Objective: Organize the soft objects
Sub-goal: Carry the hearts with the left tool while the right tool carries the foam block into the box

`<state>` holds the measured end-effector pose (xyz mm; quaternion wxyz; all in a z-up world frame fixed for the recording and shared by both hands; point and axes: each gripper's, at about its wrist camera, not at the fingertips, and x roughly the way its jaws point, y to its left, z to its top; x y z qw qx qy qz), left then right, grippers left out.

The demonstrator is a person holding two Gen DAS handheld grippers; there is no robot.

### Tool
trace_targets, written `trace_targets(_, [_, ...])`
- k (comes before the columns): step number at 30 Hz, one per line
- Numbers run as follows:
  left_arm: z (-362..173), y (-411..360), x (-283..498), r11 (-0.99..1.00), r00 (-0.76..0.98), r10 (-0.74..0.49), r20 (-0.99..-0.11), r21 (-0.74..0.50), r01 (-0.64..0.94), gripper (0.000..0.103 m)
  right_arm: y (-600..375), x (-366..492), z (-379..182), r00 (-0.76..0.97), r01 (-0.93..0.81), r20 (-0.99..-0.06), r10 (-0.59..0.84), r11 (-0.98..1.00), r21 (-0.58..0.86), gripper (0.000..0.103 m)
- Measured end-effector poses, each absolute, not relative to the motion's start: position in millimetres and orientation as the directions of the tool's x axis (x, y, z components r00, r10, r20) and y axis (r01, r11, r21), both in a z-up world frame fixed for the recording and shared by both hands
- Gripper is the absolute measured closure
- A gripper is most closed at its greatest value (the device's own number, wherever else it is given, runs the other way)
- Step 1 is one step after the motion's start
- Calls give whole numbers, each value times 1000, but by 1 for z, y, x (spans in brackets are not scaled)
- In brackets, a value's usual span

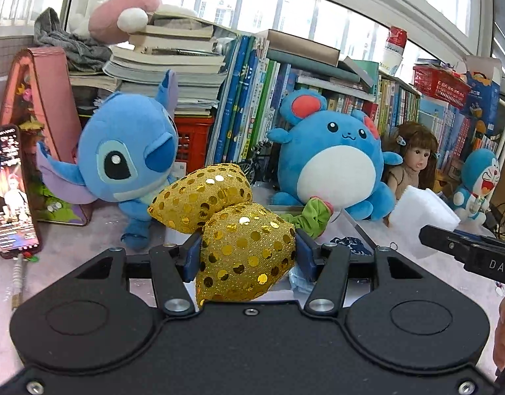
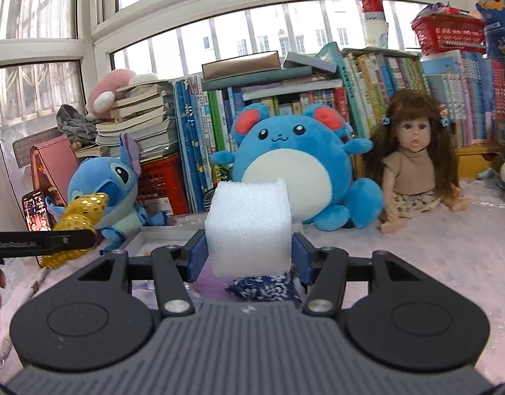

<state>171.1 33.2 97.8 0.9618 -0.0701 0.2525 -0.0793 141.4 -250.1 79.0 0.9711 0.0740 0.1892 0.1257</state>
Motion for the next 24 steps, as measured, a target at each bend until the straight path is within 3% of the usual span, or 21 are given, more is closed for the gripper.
trace_targets(24, [46, 6, 196, 987, 815, -161, -557, -95, 130, 47, -215, 175, 22, 819, -223, -464, 337, 932, 284, 44])
